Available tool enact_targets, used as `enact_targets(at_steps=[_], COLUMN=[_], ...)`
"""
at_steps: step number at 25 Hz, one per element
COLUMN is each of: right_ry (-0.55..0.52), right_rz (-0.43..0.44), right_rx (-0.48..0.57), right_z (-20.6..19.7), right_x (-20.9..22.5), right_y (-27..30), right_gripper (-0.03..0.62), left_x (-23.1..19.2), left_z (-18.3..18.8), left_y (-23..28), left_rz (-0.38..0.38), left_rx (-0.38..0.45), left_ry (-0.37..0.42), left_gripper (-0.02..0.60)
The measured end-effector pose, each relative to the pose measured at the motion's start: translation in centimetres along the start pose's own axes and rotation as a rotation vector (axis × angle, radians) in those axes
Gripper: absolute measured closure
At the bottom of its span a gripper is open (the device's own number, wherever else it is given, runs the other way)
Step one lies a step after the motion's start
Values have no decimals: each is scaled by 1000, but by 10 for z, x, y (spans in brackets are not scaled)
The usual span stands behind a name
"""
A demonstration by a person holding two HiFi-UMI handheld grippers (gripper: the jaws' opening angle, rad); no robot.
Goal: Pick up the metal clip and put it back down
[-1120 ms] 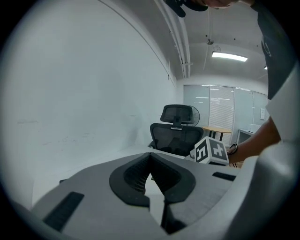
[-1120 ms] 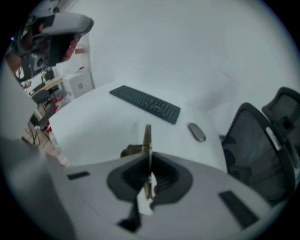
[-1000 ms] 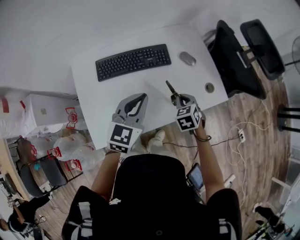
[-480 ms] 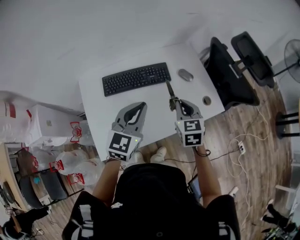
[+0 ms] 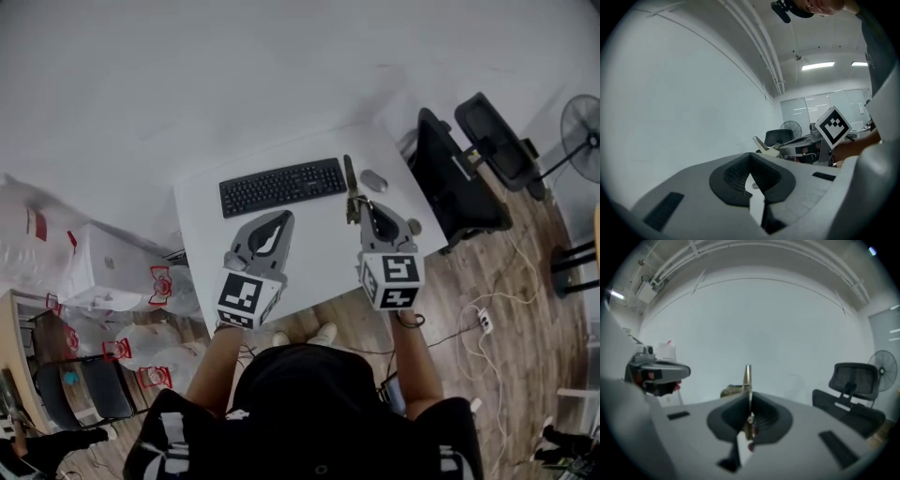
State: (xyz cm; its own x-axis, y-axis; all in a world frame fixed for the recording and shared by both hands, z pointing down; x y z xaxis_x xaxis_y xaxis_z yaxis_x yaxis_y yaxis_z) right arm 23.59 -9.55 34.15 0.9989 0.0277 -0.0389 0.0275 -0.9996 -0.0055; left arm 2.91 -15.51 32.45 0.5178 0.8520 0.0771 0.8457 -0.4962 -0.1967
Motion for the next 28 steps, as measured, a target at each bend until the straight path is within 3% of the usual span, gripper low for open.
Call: enact_targets(at_steps=[17, 28], right_ry=[14, 15], right_rz=[-3, 13], right_rx=[194, 201], right_z=[70, 71], right_x=[-21, -26], right_y=[-32, -28], right_gripper=[559, 559], left_x=[-3, -3], left_z=[64, 67], left_y=[-17, -20], left_rz=[35, 46], left_rx=[163, 168], left_ry=[56, 62], left_gripper=[557, 557])
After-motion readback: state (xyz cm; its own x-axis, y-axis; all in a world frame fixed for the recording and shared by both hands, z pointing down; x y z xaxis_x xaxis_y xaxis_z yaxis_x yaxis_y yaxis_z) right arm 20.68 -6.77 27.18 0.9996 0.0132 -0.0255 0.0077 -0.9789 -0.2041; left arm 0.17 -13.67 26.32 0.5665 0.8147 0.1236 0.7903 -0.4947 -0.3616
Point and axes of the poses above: the fingertips, and each gripper's own axes: y forward along the fingers, x to its right, z out of its top, the point moved 8 cm from there along -y, backward along the fingers, and after that the axes turned 15 degrees about x, right-handed, at the moved point
